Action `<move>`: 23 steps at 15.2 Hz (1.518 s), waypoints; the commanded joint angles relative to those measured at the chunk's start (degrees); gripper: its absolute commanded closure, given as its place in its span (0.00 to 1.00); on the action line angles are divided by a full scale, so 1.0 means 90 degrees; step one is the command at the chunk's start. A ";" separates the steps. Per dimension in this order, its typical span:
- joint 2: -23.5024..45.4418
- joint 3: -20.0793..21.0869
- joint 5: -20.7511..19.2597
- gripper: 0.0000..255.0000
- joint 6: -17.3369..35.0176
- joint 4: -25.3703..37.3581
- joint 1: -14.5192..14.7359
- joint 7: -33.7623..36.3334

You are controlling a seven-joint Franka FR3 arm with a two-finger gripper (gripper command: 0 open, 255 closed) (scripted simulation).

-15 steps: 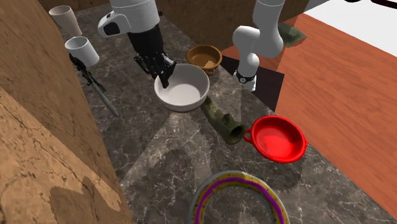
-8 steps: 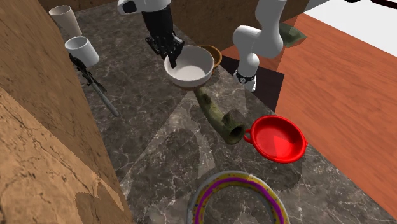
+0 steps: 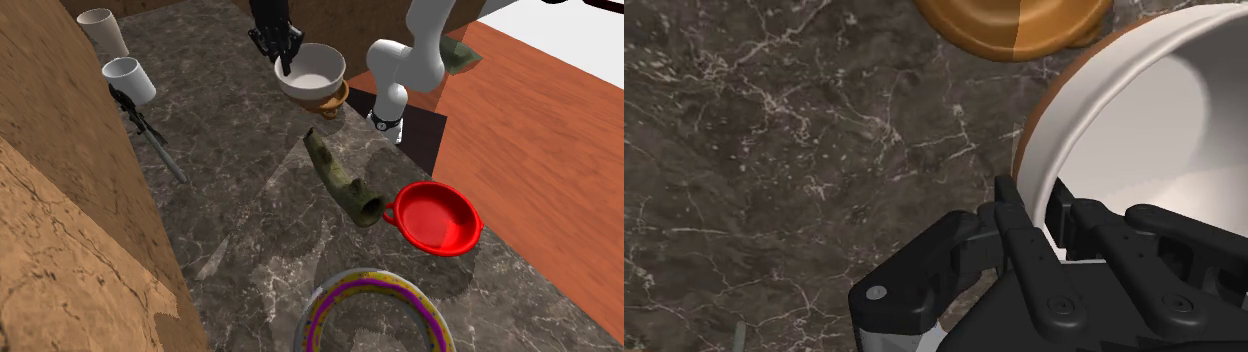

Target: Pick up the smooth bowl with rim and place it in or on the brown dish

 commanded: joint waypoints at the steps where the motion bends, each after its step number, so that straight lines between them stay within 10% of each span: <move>1: -0.0378 -0.0083 -0.0167 1.00 -0.0125 -0.0251 -0.0131 -0.0149; 9: -0.1546 -0.0502 -0.0822 1.00 -0.0733 -0.0792 -0.0663 -0.0834; 23: -0.1805 -0.0679 -0.1028 1.00 0.0370 -0.2151 -0.0803 -0.0906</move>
